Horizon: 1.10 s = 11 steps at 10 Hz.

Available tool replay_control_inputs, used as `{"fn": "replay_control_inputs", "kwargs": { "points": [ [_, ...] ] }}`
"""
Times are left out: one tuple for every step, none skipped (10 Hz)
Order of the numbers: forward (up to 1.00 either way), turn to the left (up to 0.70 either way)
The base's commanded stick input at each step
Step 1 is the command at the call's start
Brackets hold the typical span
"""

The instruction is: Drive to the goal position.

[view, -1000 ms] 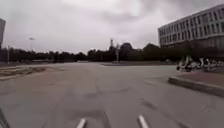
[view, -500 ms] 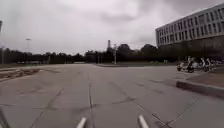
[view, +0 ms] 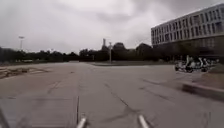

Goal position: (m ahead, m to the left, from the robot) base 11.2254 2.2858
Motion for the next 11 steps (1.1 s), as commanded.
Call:
{"fn": "replay_control_inputs", "kwargs": {
  "points": [
    [1.0, -0.28],
    [1.0, -0.28],
    [1.0, -0.28],
    [1.0, -0.28],
    [1.0, -0.28],
    [1.0, -0.28],
    [1.0, -0.28],
    [1.0, -0.28],
    [1.0, -0.28],
    [1.0, -0.28],
    [1.0, -0.28]
  ]
}}
